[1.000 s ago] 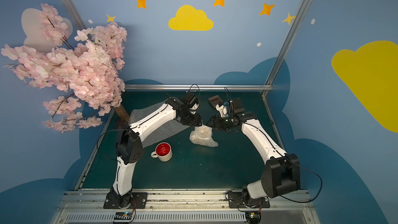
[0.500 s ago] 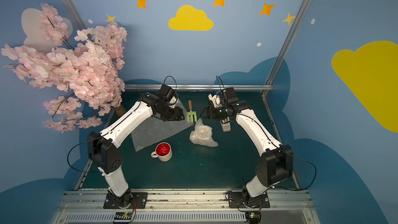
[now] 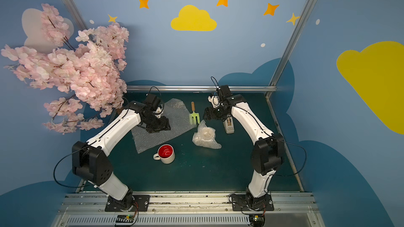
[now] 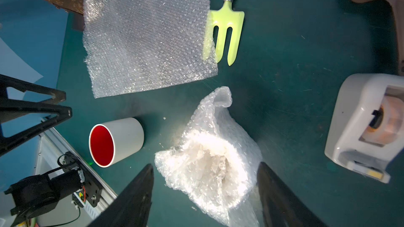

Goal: Wrap mugs in bubble wrap
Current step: Move the bubble wrap to the center of the board.

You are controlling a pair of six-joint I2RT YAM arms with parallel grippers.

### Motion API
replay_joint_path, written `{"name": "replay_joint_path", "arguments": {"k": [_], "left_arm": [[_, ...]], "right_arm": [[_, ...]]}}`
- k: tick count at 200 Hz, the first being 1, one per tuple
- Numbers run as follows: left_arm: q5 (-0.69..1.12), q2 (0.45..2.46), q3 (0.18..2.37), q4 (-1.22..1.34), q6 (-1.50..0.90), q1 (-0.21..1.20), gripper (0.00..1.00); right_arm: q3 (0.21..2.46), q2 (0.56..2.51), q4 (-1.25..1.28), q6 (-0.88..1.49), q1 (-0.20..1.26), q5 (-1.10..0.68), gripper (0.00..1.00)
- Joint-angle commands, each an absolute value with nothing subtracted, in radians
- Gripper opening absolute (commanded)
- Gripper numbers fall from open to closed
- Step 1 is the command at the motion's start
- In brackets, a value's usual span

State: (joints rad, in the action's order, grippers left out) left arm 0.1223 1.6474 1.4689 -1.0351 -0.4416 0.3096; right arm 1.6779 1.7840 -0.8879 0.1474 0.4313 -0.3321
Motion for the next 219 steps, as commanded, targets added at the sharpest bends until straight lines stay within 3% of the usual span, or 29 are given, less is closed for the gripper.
{"name": "replay_joint_path", "arguments": {"k": [1, 62, 132, 163, 219], "left_arm": [[0.110, 1.629, 1.443, -1.077, -0.451, 0.252, 0.68], [0.057, 1.666, 1.354, -1.057, -0.476, 0.149, 0.66], [0.024, 1.753, 1.304, -0.969, -0.524, 0.140, 0.65], [0.042, 1.747, 1.254, -0.942, -0.515, 0.129, 0.65], [0.078, 1.698, 1.292, -0.971, -0.494, 0.127, 0.64]], "right_arm": [[1.741, 1.818, -0.915, 0.107, 0.452, -0.309, 0.75], [2.008, 2.040, -0.985, 0.052, 0.481, -0.412, 0.75], [2.367, 2.335, -1.137, 0.000, 0.508, -0.388, 0.73], [2.317, 2.312, -1.139, 0.018, 0.501, -0.315, 0.71], [1.957, 1.998, -1.042, 0.103, 0.479, -0.214, 0.68]]}}
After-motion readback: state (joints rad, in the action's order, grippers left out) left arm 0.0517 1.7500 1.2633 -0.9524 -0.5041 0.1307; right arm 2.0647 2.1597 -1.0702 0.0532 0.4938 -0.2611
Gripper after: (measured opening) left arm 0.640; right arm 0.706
